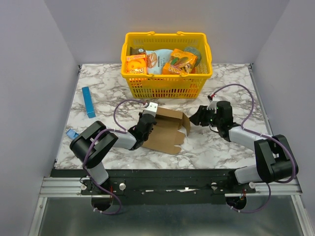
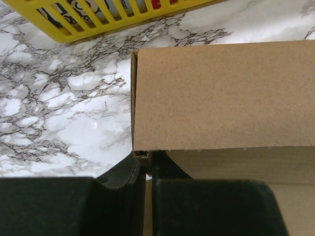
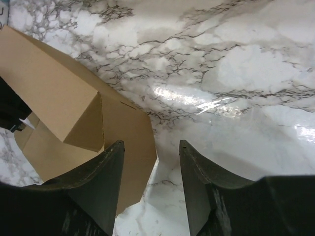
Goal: Fold the paper box
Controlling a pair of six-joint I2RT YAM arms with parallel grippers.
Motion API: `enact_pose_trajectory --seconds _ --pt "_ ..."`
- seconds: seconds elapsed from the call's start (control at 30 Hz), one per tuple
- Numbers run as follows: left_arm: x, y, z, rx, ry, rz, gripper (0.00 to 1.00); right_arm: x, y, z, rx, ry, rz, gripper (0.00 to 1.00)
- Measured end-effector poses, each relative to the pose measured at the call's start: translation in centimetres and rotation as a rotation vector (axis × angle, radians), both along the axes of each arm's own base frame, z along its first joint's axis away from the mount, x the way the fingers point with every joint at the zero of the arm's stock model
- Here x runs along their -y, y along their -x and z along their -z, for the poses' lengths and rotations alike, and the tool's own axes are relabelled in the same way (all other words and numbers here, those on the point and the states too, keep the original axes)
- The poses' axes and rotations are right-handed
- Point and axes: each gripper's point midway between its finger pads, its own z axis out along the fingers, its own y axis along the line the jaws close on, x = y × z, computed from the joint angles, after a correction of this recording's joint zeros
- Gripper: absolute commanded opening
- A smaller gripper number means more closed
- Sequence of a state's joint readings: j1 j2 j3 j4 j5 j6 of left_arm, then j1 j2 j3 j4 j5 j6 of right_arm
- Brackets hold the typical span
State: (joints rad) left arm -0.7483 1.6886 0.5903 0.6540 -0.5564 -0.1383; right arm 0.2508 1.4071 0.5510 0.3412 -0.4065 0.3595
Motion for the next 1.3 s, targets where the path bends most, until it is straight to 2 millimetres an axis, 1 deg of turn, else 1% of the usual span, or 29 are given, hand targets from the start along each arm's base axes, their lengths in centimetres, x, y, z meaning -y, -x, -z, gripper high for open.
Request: enact_pose_trajectory --seconds 0.3,0.43,0.57,0.87,0.97,1.17,1.23,1.3 --pt "0.0 0.0 0.0 0.002 0.001 -0.001 0.0 -2.0 1.6 1.7 -0.035 -0.005 -0.096 0.55" --pt "-0.1 0.0 0.0 0.001 -0.001 -0.001 0.0 -2.8 2.0 2.0 -0.034 -0.006 -0.125 0.55" --pt "-0.2 -0.1 0.0 0.002 -0.006 -0.004 0.0 -3.5 2.2 1.8 -0.022 -0.008 -0.147 0.55" --pt "-0.3 -0.1 -0.1 0.004 -0.012 -0.006 0.0 -3.6 3.1 1.8 -0.037 -0.004 -0.159 0.56" --pt "-0.3 -0.1 0.0 0.004 -0.014 -0.005 0.0 -3.7 3.9 2.5 -0.061 -0.003 -0.171 0.56" --pt "-0.3 -0.1 0.0 0.003 -0.019 -0.004 0.0 -3.9 6.8 4.6 -0.128 0.0 -0.213 0.59" --pt "-0.3 -0.1 0.0 0.003 -0.021 -0.003 0.0 -4.2 7.1 4.6 -0.128 -0.003 -0.228 0.61" --pt "-0.3 -0.1 0.0 0.001 -0.023 -0.003 0.0 -4.5 7.0 4.3 -0.106 -0.007 -0.241 0.61"
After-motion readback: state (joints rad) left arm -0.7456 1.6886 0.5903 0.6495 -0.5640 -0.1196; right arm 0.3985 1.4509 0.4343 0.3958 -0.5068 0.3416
